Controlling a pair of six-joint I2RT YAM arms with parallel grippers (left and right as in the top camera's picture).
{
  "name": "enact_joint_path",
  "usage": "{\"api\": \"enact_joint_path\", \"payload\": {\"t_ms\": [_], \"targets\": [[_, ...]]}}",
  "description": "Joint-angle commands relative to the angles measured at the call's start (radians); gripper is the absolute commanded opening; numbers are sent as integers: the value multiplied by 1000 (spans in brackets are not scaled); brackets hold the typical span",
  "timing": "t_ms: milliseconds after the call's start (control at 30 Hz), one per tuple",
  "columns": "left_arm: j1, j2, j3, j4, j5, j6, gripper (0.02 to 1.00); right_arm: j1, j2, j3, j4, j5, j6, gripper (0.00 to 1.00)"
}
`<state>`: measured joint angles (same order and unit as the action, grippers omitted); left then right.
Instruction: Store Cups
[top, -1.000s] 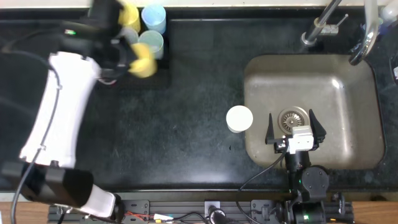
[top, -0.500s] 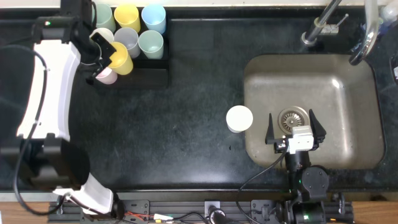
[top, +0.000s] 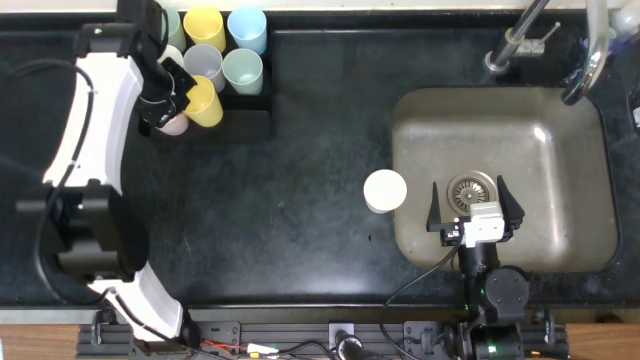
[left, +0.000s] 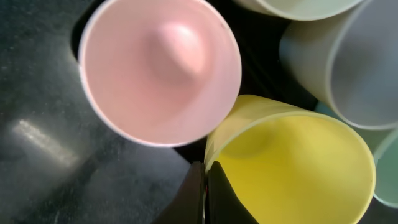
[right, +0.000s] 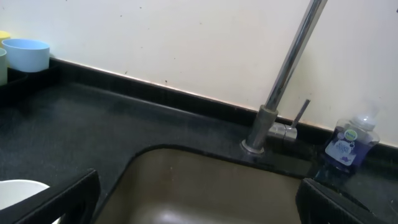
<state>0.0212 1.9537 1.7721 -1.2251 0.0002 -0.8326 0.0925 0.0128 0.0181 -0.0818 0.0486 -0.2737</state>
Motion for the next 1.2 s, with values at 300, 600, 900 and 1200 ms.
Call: {"api": "enact_joint_path", "payload": {"t_ms": [300, 600, 900, 1200], "targets": [[-4, 52, -6, 10, -2, -14, 40, 5, -9, -13, 5, -8, -3, 998], [-5, 52, -6, 9, -2, -13, 568, 5, -9, -13, 5, -8, -3, 996], [-53, -46, -5, 2, -2, 8, 1000, 5, -9, -13, 5, -8, -3, 998], [-151, -642, -128, 14, -3, 595, 1000, 5, -9, -13, 5, -8, -3, 998]]}}
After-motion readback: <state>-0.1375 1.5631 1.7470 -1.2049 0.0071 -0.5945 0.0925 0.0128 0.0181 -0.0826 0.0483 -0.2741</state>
